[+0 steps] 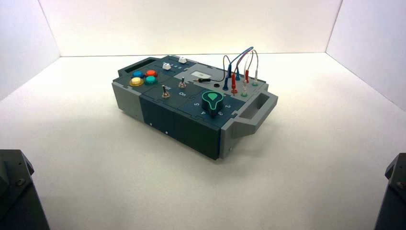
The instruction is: Move the top slider to position 1.
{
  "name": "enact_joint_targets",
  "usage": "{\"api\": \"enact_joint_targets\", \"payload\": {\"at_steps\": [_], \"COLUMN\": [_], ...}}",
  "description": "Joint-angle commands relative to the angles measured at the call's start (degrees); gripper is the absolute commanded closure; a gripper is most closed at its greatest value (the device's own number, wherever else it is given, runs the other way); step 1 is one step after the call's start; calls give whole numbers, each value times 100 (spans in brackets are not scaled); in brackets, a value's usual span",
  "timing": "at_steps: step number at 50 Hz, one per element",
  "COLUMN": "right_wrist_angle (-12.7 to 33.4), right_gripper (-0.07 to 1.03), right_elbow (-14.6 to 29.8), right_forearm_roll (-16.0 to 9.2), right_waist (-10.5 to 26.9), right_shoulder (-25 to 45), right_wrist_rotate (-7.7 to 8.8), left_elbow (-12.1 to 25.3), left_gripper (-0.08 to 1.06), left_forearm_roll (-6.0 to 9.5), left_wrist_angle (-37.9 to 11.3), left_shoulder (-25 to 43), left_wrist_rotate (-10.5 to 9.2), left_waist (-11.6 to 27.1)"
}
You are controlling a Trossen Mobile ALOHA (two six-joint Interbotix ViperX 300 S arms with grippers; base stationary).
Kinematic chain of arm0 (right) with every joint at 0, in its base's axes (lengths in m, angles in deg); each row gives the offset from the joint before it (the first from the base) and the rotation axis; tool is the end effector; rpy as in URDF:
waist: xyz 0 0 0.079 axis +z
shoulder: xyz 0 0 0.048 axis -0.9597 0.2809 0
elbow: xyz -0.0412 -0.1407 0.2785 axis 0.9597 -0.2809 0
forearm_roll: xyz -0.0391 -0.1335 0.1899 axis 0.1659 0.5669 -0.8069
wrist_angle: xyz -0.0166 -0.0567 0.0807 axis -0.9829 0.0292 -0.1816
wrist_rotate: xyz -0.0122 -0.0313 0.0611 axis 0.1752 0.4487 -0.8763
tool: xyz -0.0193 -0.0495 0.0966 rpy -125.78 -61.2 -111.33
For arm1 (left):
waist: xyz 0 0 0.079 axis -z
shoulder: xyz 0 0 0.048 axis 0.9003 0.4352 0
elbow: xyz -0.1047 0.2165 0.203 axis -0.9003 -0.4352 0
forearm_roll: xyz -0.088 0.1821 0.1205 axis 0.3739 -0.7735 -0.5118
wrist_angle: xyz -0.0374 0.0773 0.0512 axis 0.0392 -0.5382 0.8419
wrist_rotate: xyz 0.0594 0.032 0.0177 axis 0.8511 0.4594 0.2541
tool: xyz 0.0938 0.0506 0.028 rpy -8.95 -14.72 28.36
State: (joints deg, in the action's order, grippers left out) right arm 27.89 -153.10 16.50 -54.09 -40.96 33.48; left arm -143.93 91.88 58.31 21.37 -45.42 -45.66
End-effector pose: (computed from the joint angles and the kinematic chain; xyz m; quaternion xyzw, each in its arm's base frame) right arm 0.1869 0.0693 0.2563 -0.0329 0.1853 0.1745 0.9665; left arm 0.2930 -0.1148 0.2013 -0.0126 0.3301 -0.1752 0.9274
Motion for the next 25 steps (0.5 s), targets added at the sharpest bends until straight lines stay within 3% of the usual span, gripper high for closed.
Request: {"api": "enact_joint_targets", "payload": {"at_steps": [1,16,25], "right_wrist_angle": [-44,-44,-44], "right_gripper": [99,99,99], "right_elbow": [97,79,79], "right_forearm_roll": [-18,-9,-9], "right_waist": [-18,-26,-26], "right_shoulder": [97,123,132], "right_wrist_rotate": [-26,-26,-26], "left_elbow": [853,2408,2900], "left_gripper": [101,101,101], "left_forearm_roll": [9,0,-9], "left_wrist_angle": [44,-70,-114], "left_shoulder": [1257,3621,4395], "left_wrist_rotate": [9,44,53], "left_waist": [404,1213,1274]}}
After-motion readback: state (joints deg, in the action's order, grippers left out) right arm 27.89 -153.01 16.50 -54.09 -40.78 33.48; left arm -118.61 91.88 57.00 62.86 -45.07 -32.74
